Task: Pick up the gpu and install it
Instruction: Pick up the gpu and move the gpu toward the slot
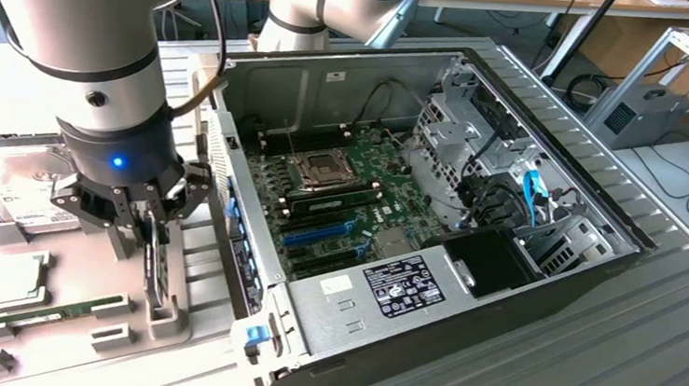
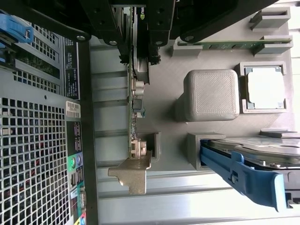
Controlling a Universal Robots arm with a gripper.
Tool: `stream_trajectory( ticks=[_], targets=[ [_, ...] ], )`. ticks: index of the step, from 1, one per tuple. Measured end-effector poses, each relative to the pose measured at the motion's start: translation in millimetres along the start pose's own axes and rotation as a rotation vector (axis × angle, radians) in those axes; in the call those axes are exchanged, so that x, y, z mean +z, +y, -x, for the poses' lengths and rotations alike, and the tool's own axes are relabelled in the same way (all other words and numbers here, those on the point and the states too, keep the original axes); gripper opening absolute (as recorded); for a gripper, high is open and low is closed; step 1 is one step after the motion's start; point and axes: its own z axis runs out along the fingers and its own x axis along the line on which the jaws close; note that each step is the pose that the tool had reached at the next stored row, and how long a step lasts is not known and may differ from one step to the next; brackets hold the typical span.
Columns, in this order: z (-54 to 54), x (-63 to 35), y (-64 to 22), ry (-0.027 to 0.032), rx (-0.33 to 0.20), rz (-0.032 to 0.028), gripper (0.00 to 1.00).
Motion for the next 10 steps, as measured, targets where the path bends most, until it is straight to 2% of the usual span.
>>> stream_trajectory(
  ticks=[10],
  targets=[
    [0.1, -2.8, -0.1, 0.0001, 0.0, -0.0001, 0.26]
  ],
)
